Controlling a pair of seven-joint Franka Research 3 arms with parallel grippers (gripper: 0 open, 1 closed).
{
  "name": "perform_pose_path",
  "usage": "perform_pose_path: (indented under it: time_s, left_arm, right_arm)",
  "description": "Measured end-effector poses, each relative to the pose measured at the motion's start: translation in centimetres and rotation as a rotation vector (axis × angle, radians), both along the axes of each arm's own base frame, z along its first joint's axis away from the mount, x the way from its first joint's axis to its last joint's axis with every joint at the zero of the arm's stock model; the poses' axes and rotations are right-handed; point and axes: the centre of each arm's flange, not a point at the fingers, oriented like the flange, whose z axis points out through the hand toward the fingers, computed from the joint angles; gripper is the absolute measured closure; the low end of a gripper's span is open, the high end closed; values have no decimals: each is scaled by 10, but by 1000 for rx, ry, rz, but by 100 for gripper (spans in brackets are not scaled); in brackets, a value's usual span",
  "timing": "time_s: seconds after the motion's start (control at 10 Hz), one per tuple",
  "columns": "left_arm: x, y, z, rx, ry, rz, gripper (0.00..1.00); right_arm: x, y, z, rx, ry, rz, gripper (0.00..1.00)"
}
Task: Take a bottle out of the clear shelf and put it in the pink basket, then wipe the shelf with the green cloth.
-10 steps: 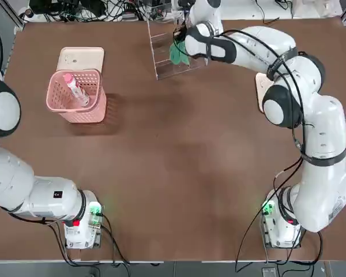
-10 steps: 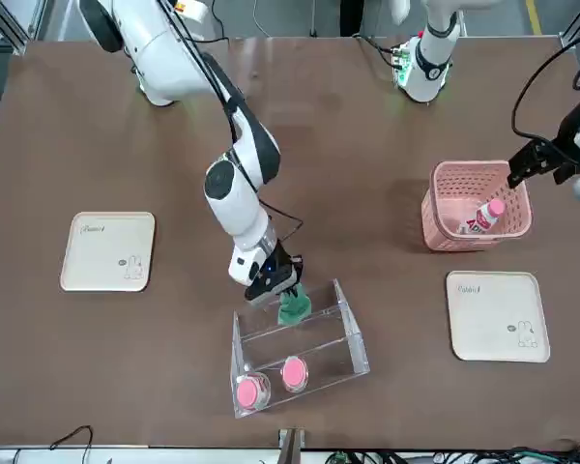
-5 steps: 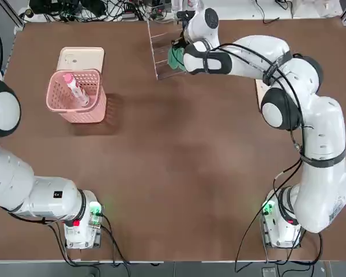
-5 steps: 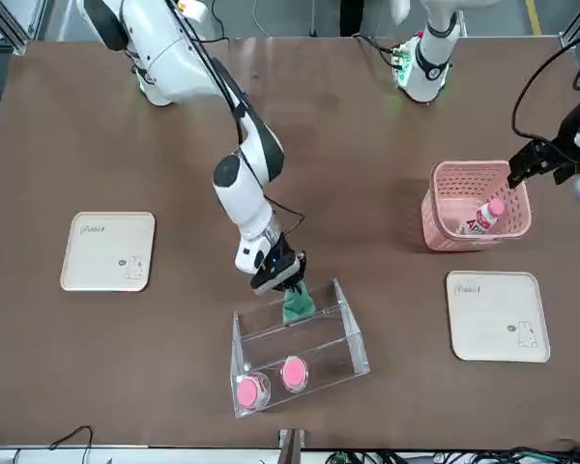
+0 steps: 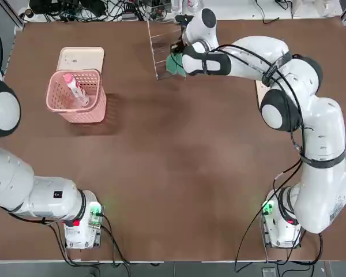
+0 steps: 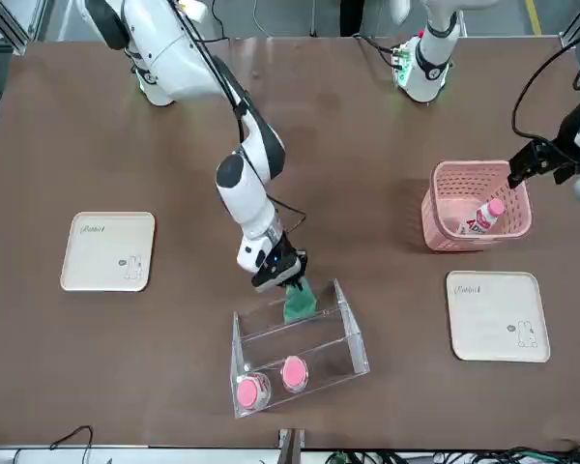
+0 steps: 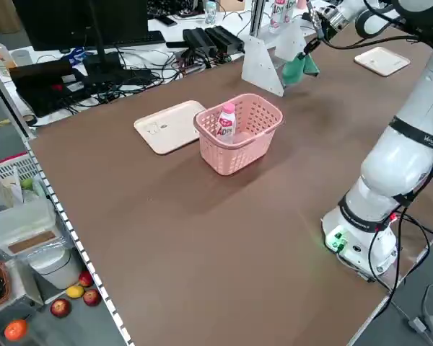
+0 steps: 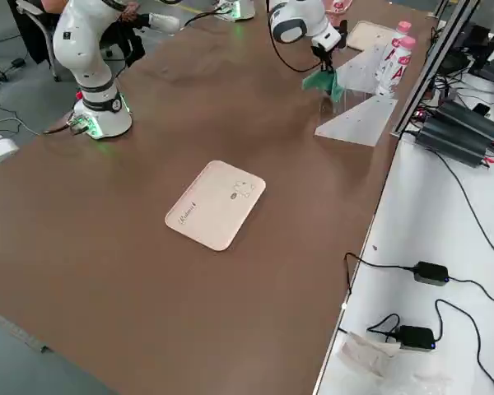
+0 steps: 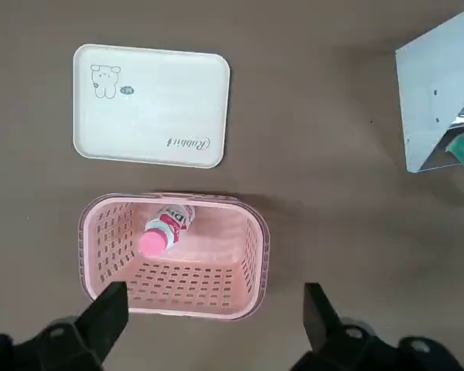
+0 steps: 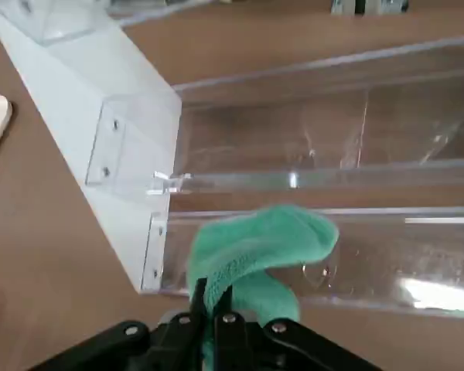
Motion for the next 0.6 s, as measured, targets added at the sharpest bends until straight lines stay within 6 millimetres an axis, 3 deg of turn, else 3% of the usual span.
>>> perform_pose_path:
  time_s: [0.3,0.4,0.6]
  left_arm:
    - [0,0,0,0,0,0,0]
    - [0,0,0,0,0,0,0]
    - [0,0,0,0,0,0,0]
  right_arm:
    - [-6,-3,48,-50,98,12,95]
    - [-2,-10,53,-49,95,2,95]
    - [6,-18,45,-51,95,-13,95]
